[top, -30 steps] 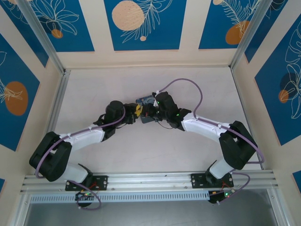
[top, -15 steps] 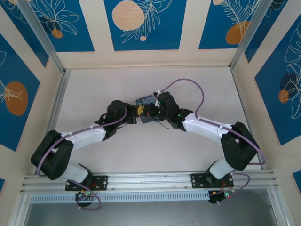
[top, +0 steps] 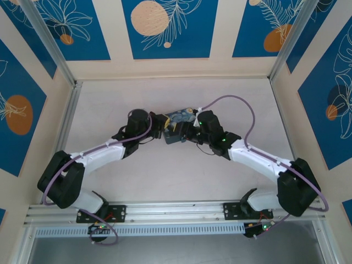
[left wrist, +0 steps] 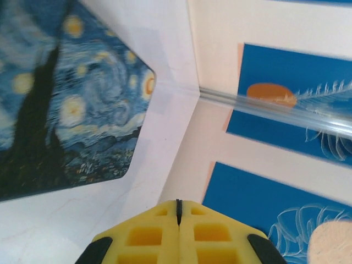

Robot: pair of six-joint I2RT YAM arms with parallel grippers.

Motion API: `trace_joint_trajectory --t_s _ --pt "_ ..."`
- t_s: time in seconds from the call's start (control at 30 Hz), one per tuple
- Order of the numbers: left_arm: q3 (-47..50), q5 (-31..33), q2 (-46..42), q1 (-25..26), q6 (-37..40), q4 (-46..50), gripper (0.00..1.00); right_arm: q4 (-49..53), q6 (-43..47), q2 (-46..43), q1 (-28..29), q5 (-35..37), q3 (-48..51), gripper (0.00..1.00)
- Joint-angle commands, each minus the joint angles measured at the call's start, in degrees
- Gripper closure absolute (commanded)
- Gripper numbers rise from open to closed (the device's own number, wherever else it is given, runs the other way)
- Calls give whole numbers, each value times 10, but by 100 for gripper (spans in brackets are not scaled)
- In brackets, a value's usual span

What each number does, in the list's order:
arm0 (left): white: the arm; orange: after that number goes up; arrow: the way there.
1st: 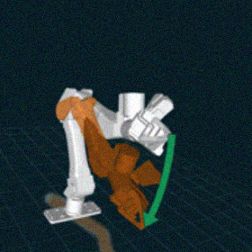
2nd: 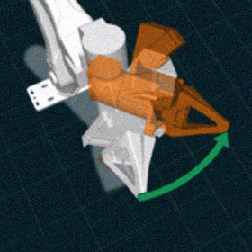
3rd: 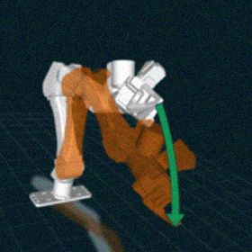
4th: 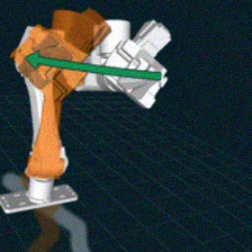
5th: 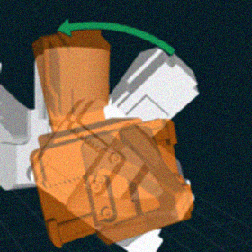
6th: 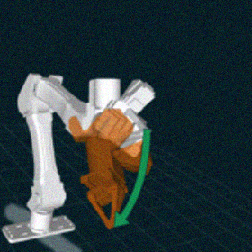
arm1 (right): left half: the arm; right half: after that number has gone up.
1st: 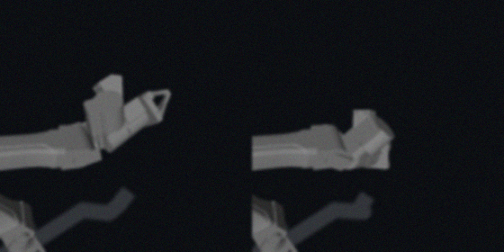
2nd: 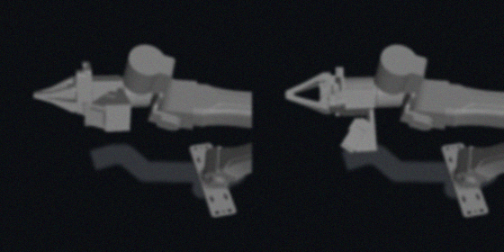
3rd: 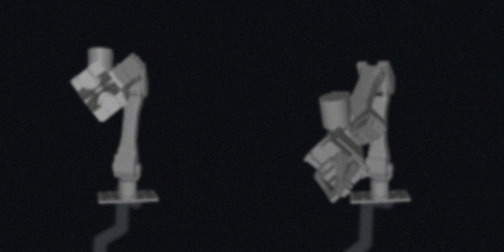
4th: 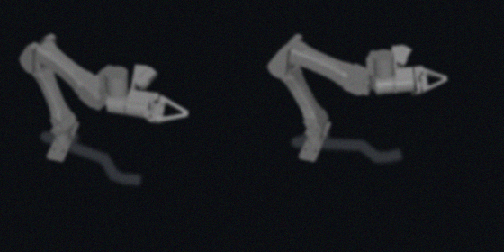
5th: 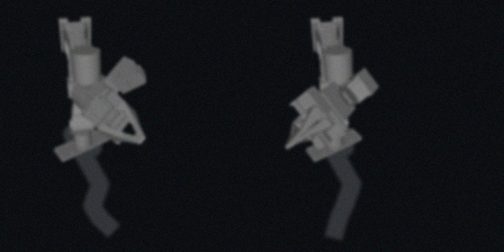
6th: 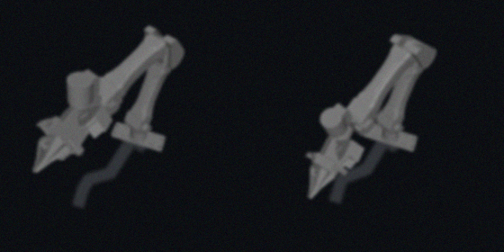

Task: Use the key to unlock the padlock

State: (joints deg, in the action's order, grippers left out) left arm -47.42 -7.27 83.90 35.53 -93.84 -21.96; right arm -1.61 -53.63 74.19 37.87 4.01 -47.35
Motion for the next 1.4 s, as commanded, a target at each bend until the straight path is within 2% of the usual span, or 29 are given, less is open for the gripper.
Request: trace_joint_trajectory --t_s 0.0,0.17,0.3,0.57,0.97,1.37 --pt "-48 -38 20 0 161 8 100 3 -24 -42 -32 -42 24 53" --pt "-85 -85 42 0 298 -18 100 -78 -87 -63 -92 -151 60 53" --pt "-115 -119 61 1 349 -16 100 -140 -121 -60 -120 -201 71 53" --pt "-152 -171 102 6 352 -48 100 -226 -143 -20 -138 -247 62 55" --pt "-159 -182 131 12 310 -91 100 -284 -156 27 -142 -260 61 60" --pt "-162 -188 137 18 303 -96 100 -289 -143 27 -163 -265 78 63"
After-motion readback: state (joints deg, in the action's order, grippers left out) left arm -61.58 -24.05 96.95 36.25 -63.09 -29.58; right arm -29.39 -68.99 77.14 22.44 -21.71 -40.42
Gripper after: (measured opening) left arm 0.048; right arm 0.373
